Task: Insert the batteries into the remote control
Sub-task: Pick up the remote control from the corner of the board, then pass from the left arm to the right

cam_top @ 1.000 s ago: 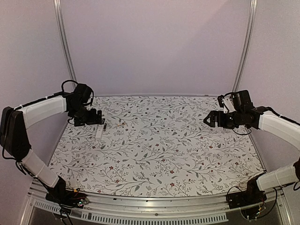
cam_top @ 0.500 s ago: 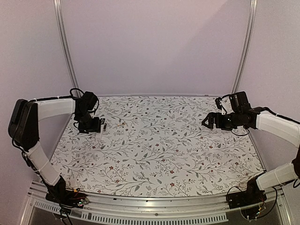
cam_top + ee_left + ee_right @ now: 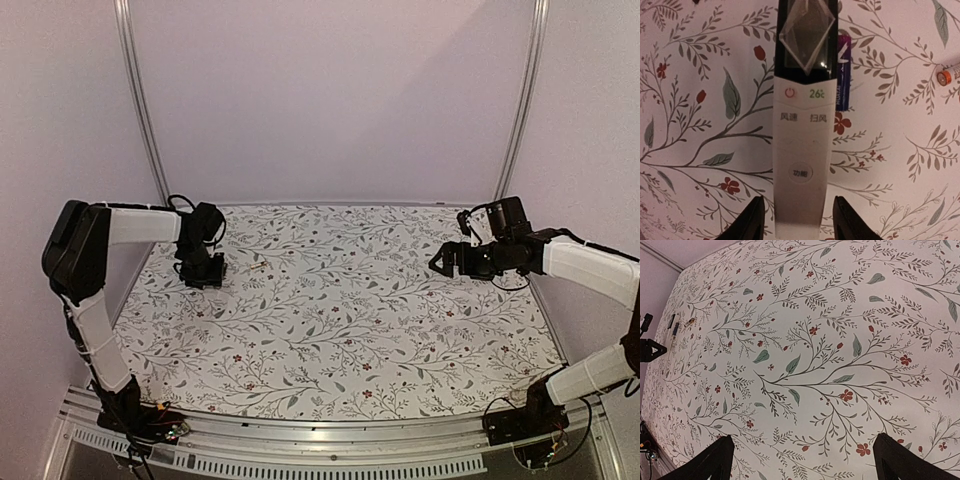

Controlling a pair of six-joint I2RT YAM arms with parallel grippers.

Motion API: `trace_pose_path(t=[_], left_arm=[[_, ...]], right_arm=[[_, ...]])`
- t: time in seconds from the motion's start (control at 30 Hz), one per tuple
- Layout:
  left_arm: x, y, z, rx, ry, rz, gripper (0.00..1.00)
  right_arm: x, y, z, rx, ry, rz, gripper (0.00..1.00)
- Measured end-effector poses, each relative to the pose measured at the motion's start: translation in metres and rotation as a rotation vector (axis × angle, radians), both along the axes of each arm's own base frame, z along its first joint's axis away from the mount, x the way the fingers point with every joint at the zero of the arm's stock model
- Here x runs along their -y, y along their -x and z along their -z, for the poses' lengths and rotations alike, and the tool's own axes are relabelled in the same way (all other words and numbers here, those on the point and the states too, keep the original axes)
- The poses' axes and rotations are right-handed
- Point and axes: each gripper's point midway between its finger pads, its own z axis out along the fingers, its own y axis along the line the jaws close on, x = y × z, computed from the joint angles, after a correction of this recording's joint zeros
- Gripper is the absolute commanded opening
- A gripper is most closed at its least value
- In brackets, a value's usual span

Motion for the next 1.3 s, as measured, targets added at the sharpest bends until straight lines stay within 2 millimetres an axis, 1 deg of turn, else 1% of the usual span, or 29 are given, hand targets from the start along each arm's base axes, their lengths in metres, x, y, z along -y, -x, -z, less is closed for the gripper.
trace_pose_path(t=[0.17,0.33,0.5,0.7,0.8,0.87,0.93,1.0,1.07,1.1,1.13,1.2,1.27,1.3], left_arm=[[-0.003,-0.002,0.006,-0.004,-0.021,-0.012,0.37],[-0.008,-0.004,0.008,0.000,-0.047,-0.028,0.28],[-0.019,-0.006,0.007,0.008,-0.069,-0.059,0.24],[-0.036,-0.009,0.006,0.012,-0.076,-0.104,0.13],[-0.036,-0.012,-0.006,0.041,-0.065,-0.108,0.11],[-0.029,-0.014,-0.024,0.085,-0.049,-0.088,0.11],[-0.013,-0.018,-0.050,0.143,-0.023,-0.034,0.11],[0.016,-0.022,-0.081,0.210,0.040,0.052,0.11],[0.059,-0.021,-0.118,0.284,0.153,0.183,0.11],[0.081,-0.017,-0.135,0.314,0.214,0.253,0.12],[0.106,-0.010,-0.154,0.342,0.284,0.339,0.12],[0.144,0.008,-0.182,0.377,0.393,0.479,0.12],[0.183,0.036,-0.207,0.386,0.514,0.641,0.12],[0.198,0.048,-0.215,0.383,0.559,0.706,0.13]], right_arm=[[0.000,0.000,0.001,-0.002,0.001,0.000,0.99],[0.000,0.000,0.003,-0.007,0.003,0.000,0.99],[0.000,0.000,0.003,-0.008,0.003,0.000,0.99],[-0.001,-0.001,0.002,-0.007,0.001,-0.001,0.99],[-0.002,-0.001,0.000,-0.005,-0.004,-0.005,0.99],[-0.004,0.000,-0.001,-0.005,-0.014,-0.014,0.99],[-0.007,0.001,-0.002,-0.009,-0.028,-0.028,0.99],[-0.011,0.004,-0.004,-0.014,-0.050,-0.051,0.99],[-0.018,0.007,-0.009,-0.016,-0.084,-0.083,0.99],[-0.022,0.008,-0.013,-0.014,-0.103,-0.102,0.99],[-0.026,0.010,-0.019,-0.008,-0.126,-0.123,0.99],[-0.034,0.015,-0.032,0.008,-0.175,-0.166,0.99],[-0.044,0.021,-0.051,0.035,-0.233,-0.218,0.99],[-0.048,0.023,-0.060,0.049,-0.258,-0.242,0.99]])
